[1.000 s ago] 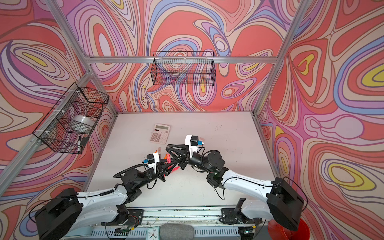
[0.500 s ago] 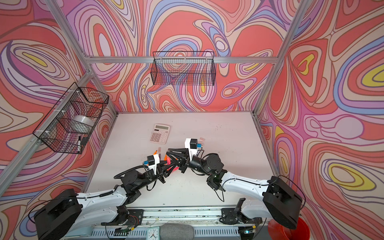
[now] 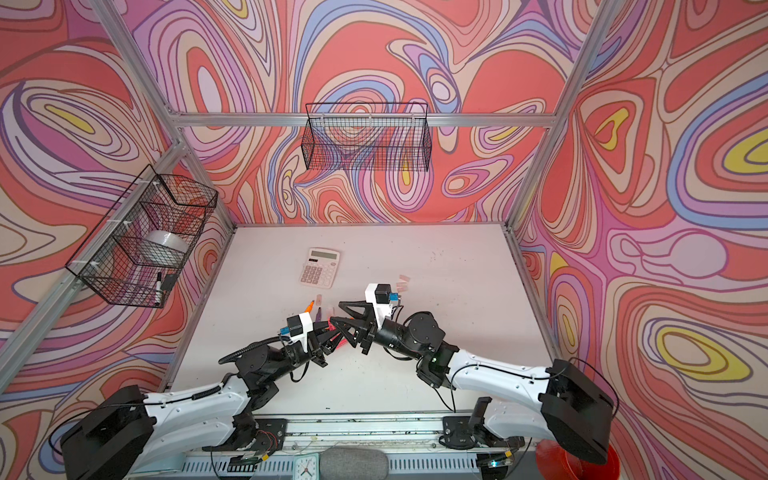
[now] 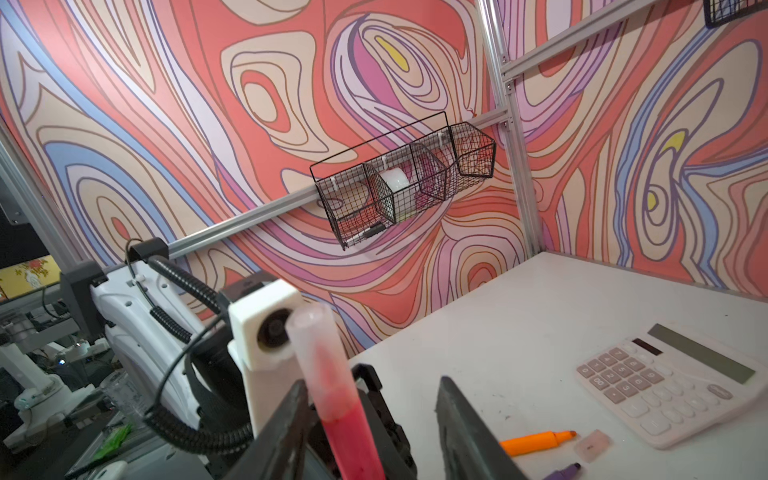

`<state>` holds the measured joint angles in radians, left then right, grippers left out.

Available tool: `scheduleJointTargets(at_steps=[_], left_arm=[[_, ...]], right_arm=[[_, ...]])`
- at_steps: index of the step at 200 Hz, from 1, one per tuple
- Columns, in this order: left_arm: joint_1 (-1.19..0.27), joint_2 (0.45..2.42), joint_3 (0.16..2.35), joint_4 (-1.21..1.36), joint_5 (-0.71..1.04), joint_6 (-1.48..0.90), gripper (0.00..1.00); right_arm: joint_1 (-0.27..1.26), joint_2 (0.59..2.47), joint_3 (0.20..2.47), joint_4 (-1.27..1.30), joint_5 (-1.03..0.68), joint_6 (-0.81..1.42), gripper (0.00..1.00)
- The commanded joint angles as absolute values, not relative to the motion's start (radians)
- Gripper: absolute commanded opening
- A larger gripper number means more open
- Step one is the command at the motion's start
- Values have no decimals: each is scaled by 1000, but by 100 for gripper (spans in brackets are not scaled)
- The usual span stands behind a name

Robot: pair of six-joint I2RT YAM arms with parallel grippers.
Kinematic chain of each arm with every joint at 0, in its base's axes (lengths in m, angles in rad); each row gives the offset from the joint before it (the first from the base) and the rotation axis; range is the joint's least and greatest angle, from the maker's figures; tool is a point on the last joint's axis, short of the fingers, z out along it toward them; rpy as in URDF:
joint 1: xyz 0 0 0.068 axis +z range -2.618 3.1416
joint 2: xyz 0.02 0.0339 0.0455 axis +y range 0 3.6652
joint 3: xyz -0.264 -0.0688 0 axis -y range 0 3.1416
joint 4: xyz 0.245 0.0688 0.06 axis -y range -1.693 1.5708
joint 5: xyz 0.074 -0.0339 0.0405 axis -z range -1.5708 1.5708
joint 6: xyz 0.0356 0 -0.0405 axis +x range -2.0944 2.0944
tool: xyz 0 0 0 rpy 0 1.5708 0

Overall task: Insert the pens into the pen caps
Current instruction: 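Lower the cap onto the marker tip held upright by the left gripper, then push the cap down over the marker with the right gripper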

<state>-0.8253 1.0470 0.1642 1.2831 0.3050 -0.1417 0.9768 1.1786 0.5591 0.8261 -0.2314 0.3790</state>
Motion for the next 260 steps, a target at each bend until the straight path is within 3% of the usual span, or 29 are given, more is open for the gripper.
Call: scheduleJointTargets(at_steps=[1,47,77,103,147,195,260], left_arm=[[-822,1039,160,1360,303,-95,0],[-823,1063,159,1359,316,-36,0],[-824,1085,159,1357,318,5,0],[-823,1104,161,1357,312,22,0],[-824,1093,168,1326,296,16,0],[-824,1096,176,1299,280,15,0],[-824,1120,178,1312,266,14,0]], right_arm=[[980,1117,546,733,-177,367,73],[982,1028,594,604,-161,328,80],[980,1047,747,377,-96,337,83],[981,1109,884,199,-95,337,73],[983,1153,937,120,-108,289,62],[990,1135,928,105,-132,262,61],[996,1127,934,100,-159,258,50]])
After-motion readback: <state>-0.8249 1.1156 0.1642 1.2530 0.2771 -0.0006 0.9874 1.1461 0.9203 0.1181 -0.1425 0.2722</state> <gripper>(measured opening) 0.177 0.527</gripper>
